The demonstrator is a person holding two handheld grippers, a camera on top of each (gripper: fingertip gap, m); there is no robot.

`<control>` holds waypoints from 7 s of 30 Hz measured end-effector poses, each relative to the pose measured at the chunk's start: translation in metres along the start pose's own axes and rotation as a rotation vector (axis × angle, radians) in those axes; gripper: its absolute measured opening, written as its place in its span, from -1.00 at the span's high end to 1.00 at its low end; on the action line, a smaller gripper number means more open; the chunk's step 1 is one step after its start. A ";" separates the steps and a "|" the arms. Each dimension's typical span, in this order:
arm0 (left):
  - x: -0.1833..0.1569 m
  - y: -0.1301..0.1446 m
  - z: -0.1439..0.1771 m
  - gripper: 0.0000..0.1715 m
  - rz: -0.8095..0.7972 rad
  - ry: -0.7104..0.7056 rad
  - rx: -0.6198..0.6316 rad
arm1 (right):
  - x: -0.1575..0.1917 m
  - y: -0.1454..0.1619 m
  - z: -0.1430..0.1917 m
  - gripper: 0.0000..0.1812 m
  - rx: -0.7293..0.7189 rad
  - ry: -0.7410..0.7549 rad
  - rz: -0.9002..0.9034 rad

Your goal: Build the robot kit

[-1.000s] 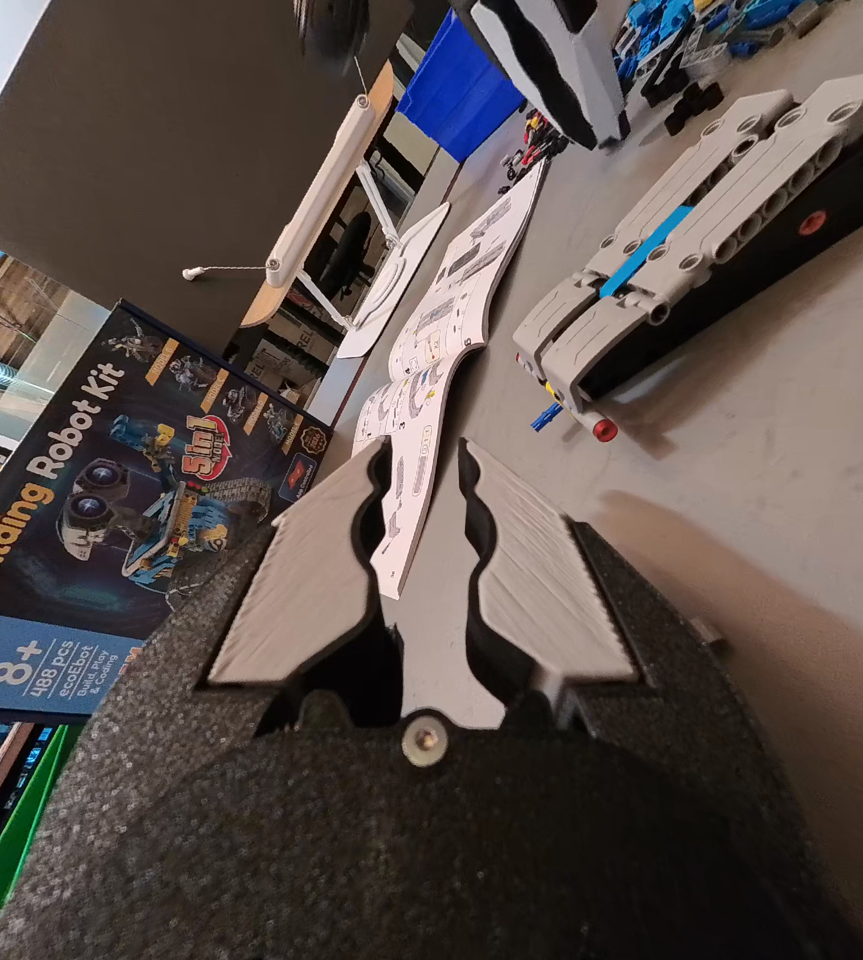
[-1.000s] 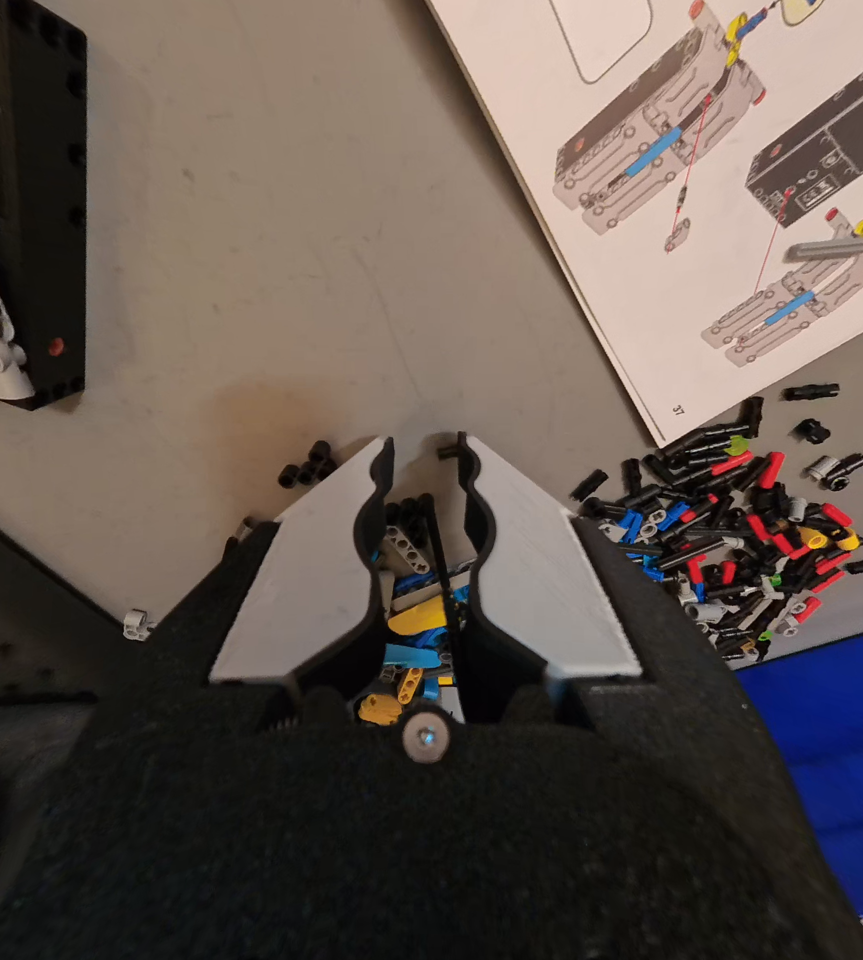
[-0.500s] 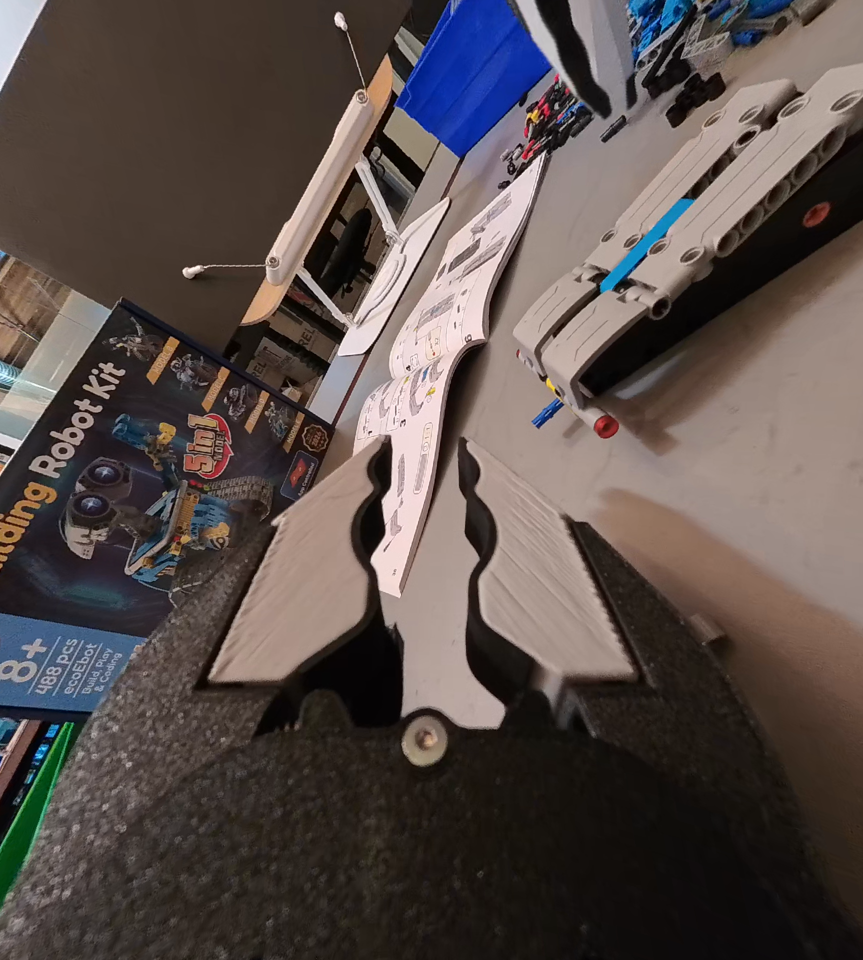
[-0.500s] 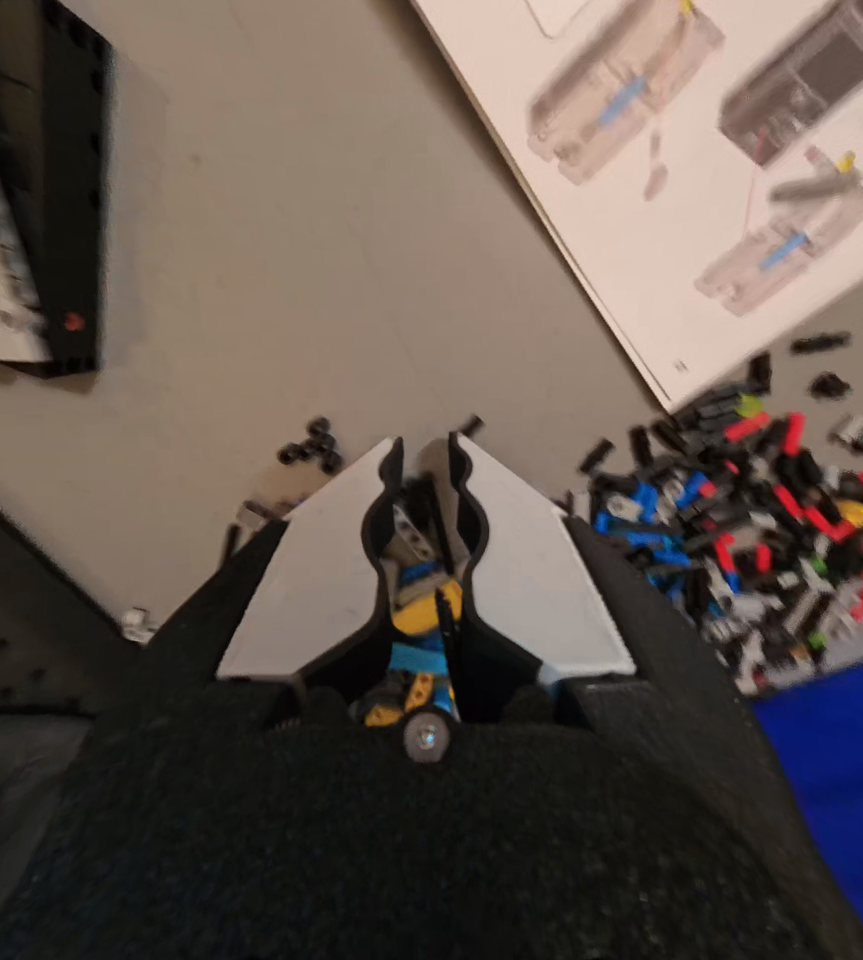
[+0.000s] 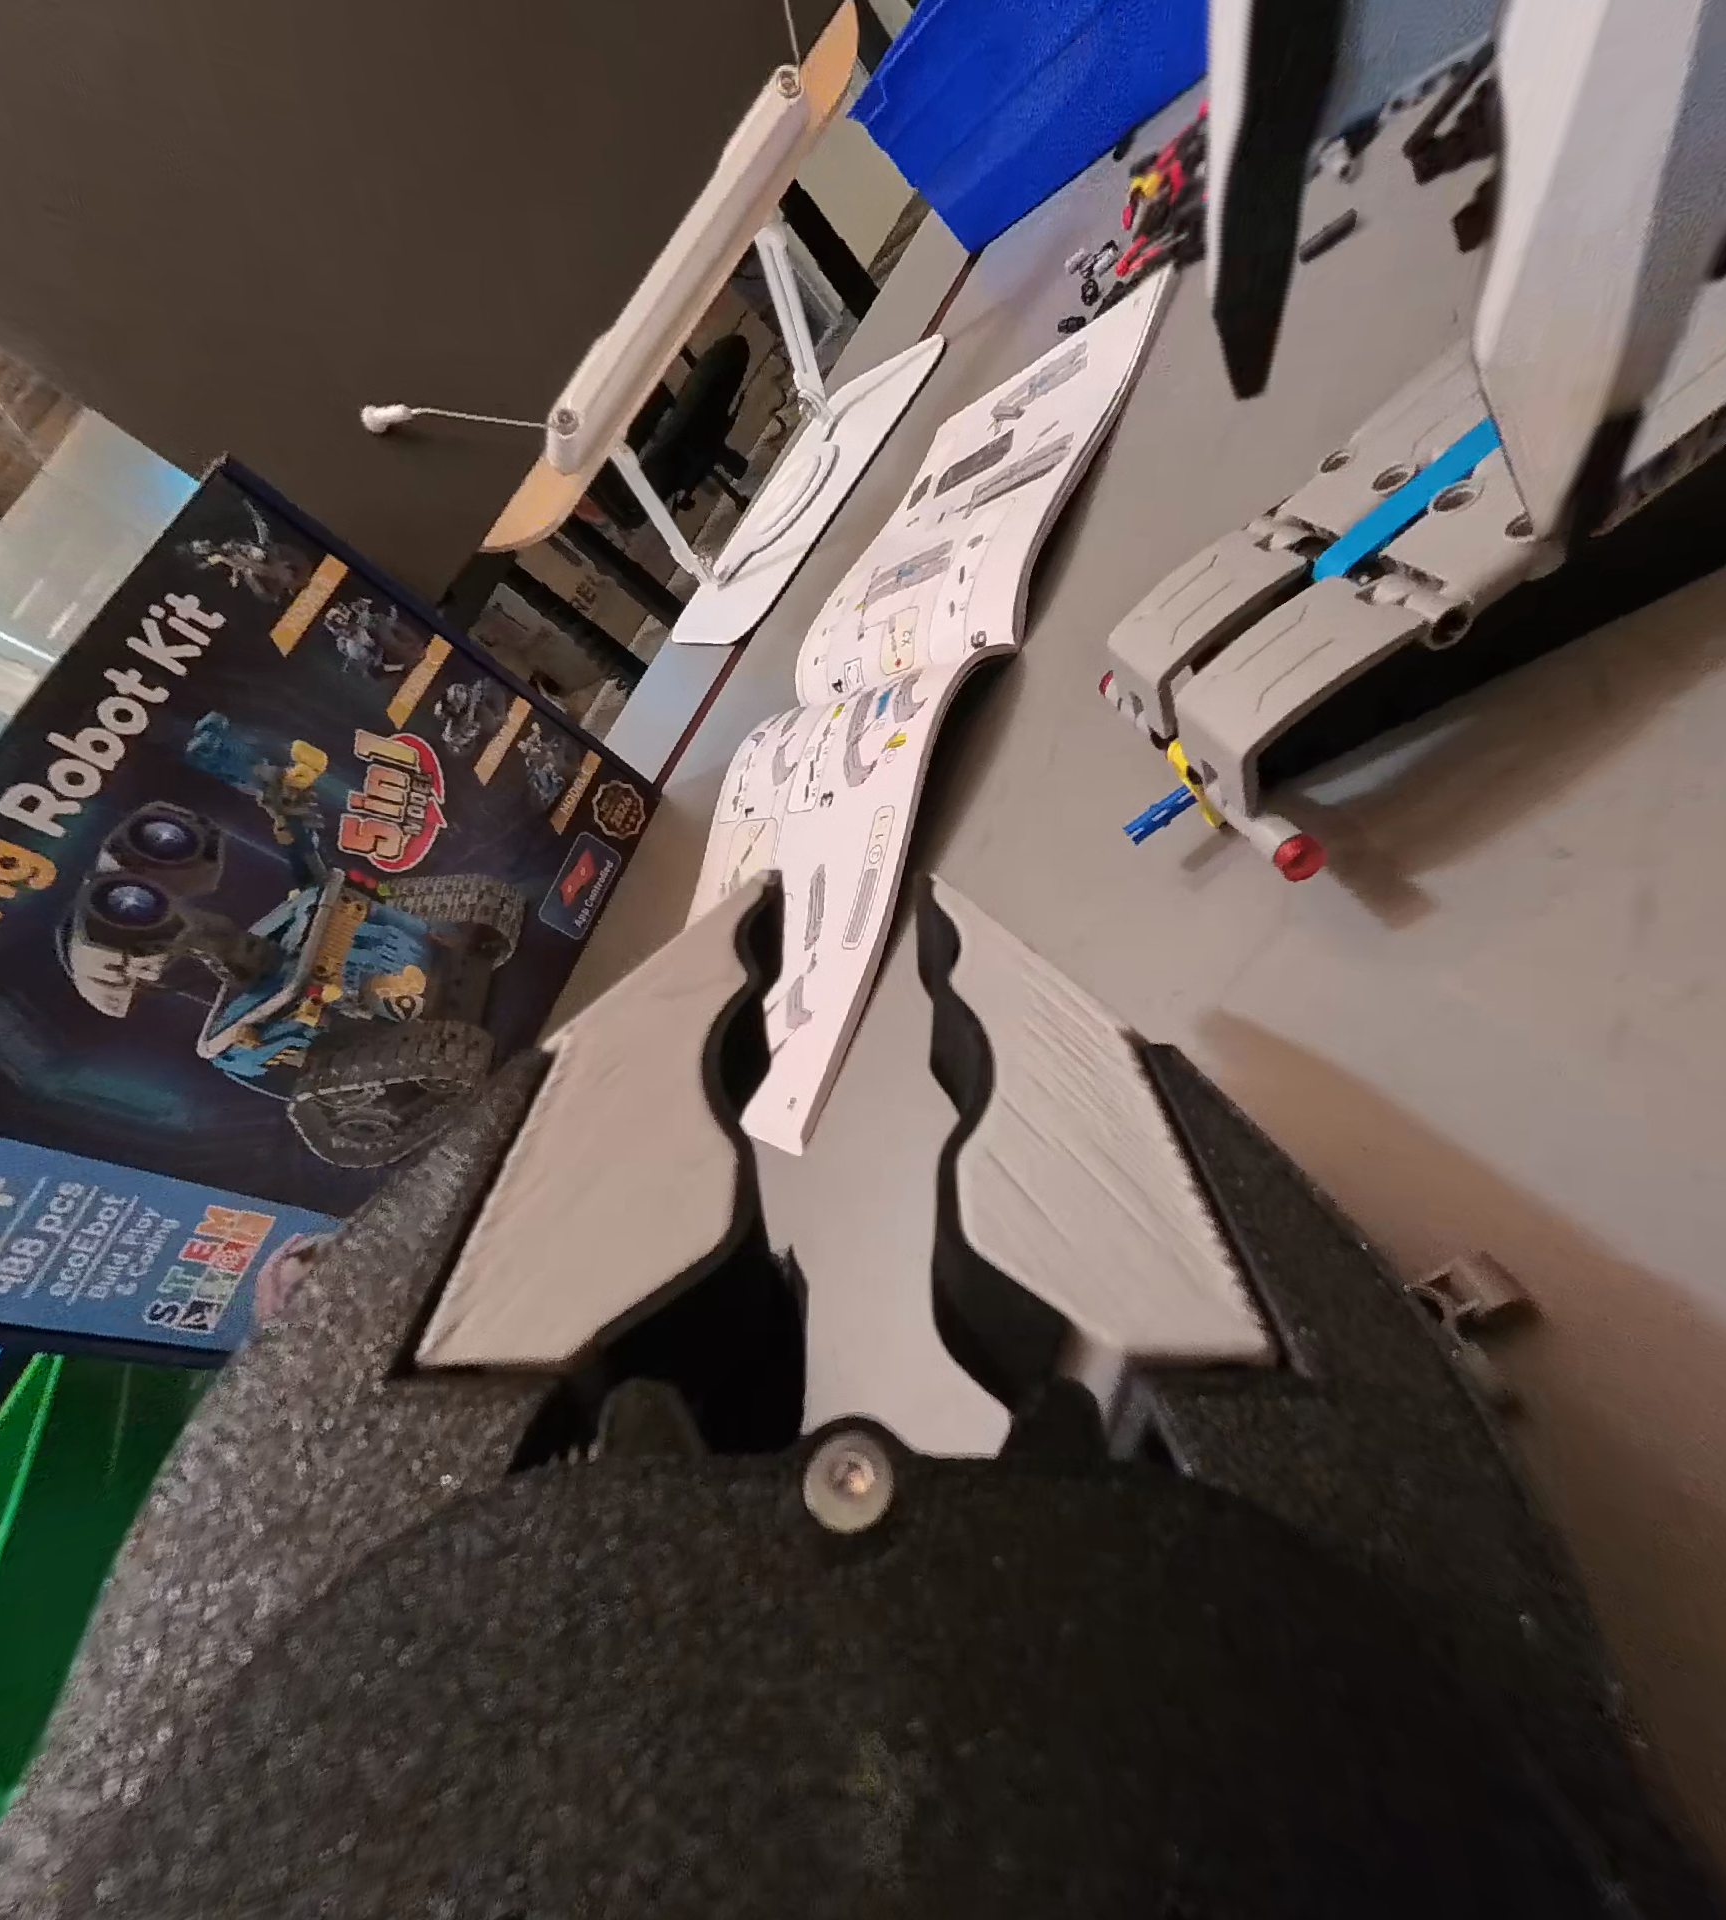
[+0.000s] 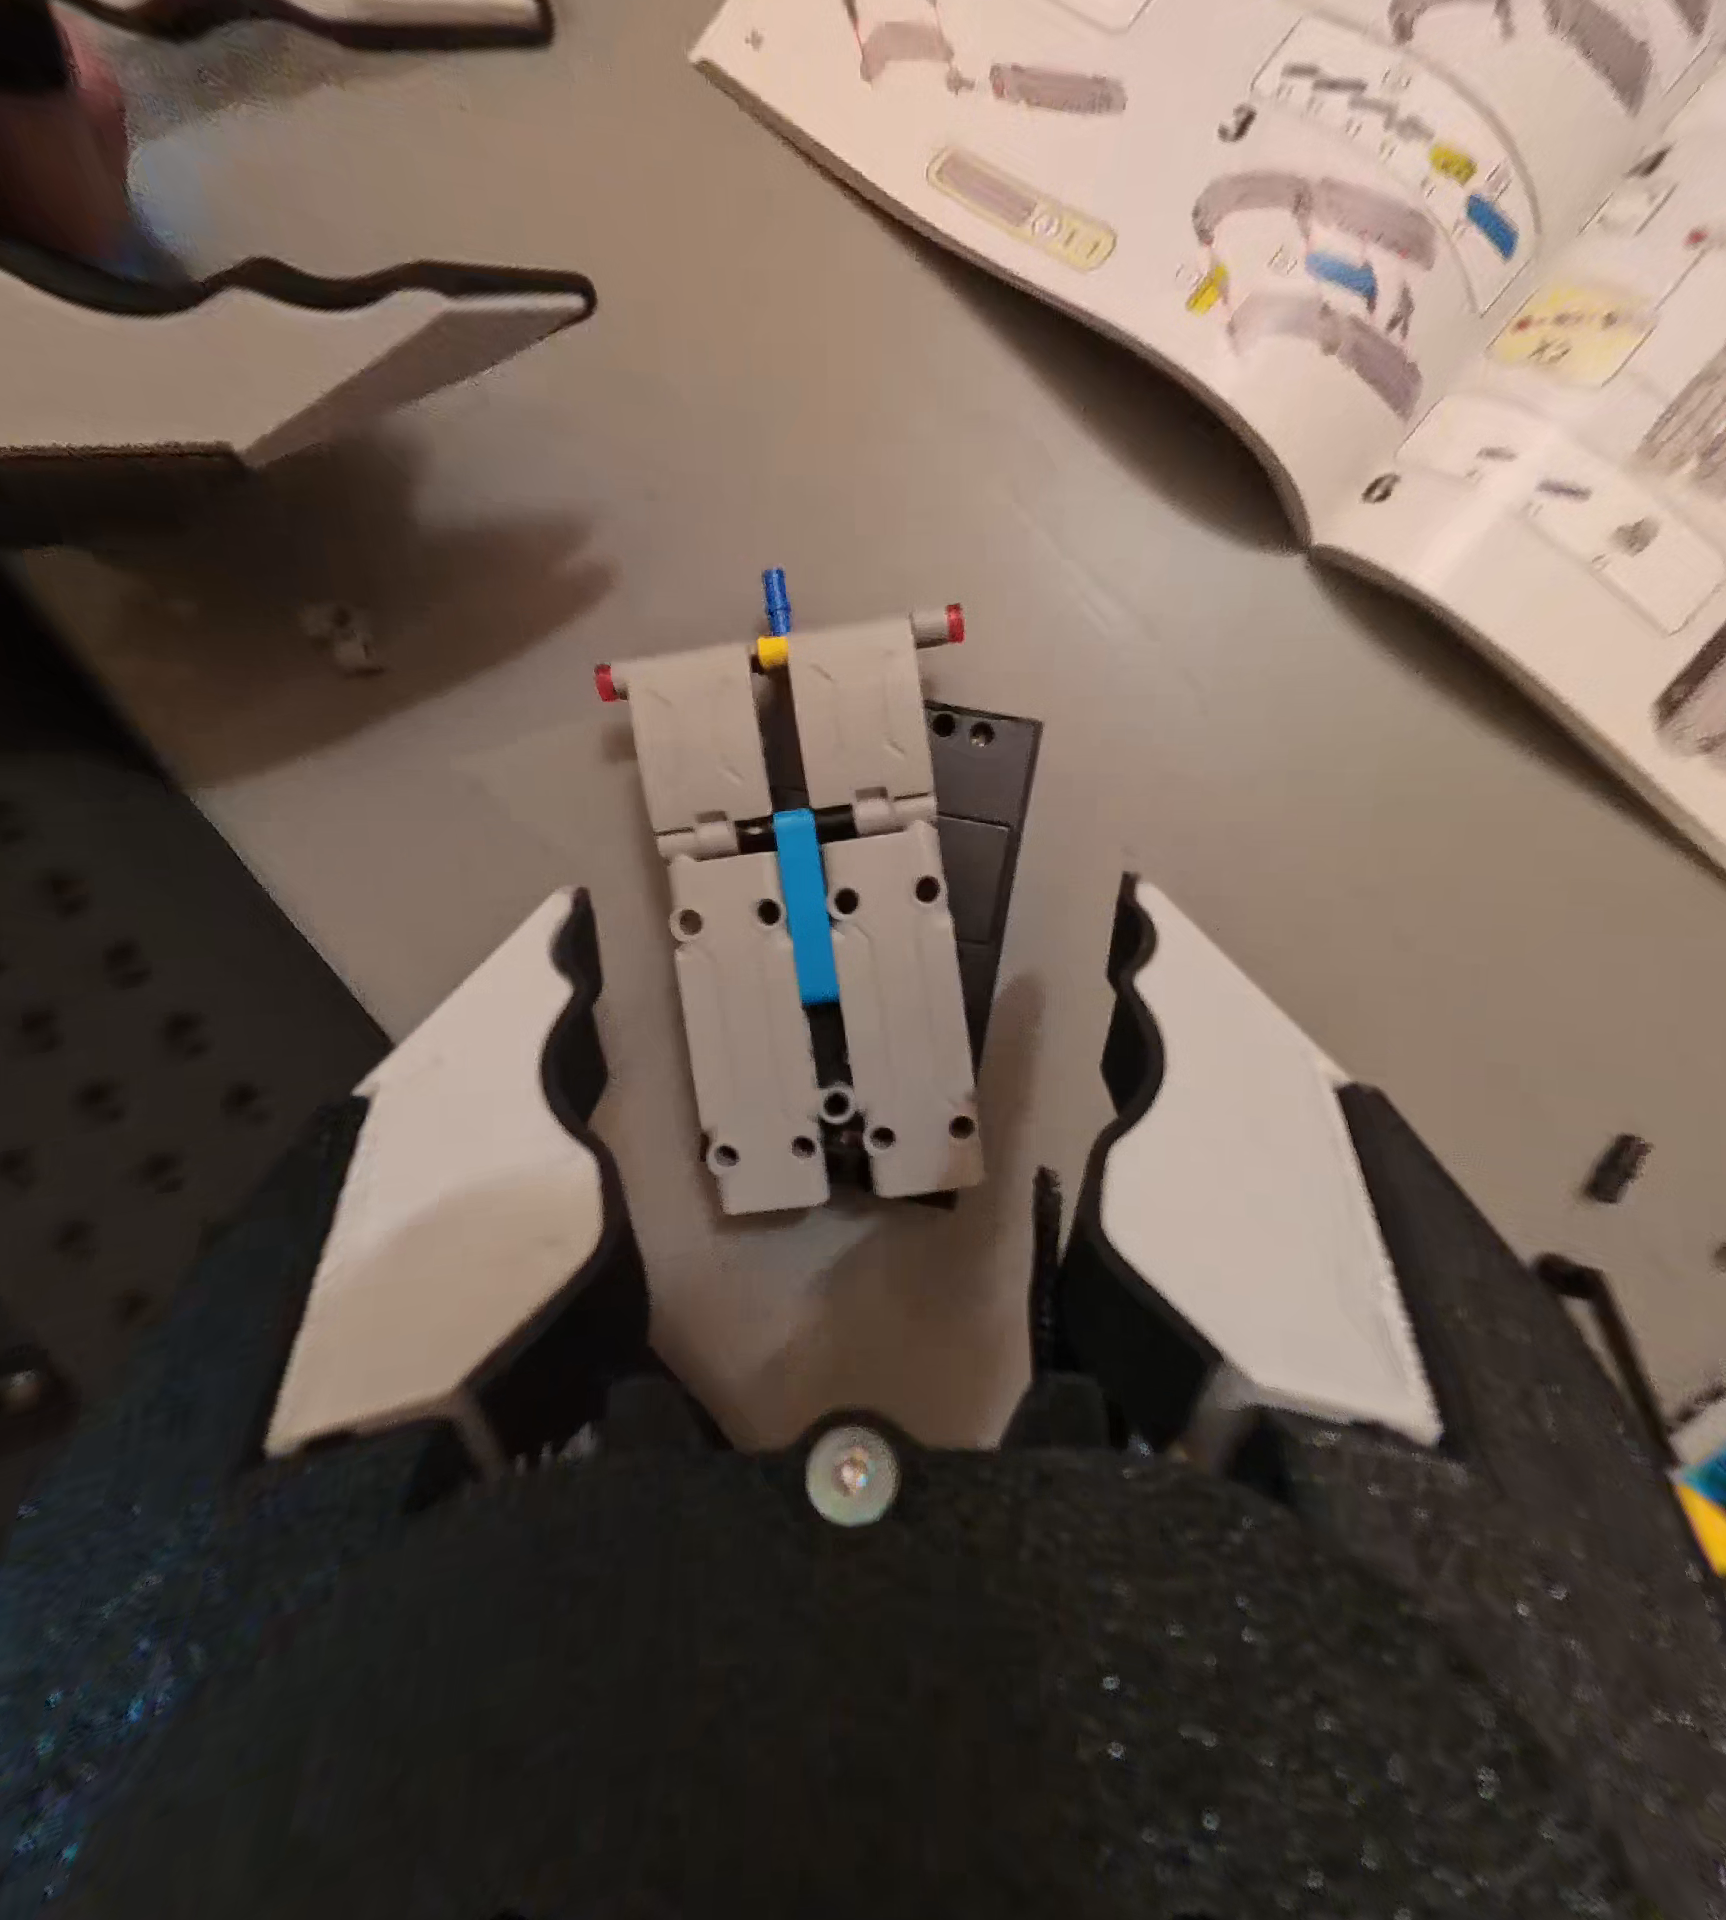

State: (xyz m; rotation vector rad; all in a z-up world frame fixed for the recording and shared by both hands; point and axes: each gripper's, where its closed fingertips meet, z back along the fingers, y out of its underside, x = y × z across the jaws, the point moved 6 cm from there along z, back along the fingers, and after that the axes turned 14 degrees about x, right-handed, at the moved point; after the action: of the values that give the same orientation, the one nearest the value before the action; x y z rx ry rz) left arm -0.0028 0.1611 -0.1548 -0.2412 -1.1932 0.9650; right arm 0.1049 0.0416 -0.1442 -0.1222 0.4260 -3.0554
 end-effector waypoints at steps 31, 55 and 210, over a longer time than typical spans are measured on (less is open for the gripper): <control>0.039 -0.019 0.021 0.54 1.259 1.070 -0.324 | 0.061 -0.065 0.027 0.29 -0.474 0.459 0.097; 0.032 0.011 -0.005 0.65 1.332 1.248 -0.149 | 0.005 -0.004 0.045 0.33 -0.409 -0.150 0.158; -0.002 -0.028 0.026 0.62 0.575 0.700 -0.222 | -0.009 0.029 0.026 0.97 -0.145 -0.127 0.288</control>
State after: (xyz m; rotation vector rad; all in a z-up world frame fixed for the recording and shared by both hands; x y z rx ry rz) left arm -0.0113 0.1346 -0.1284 -1.0516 -0.5749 1.1025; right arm 0.1176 0.0076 -0.1278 -0.2378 0.5981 -2.7157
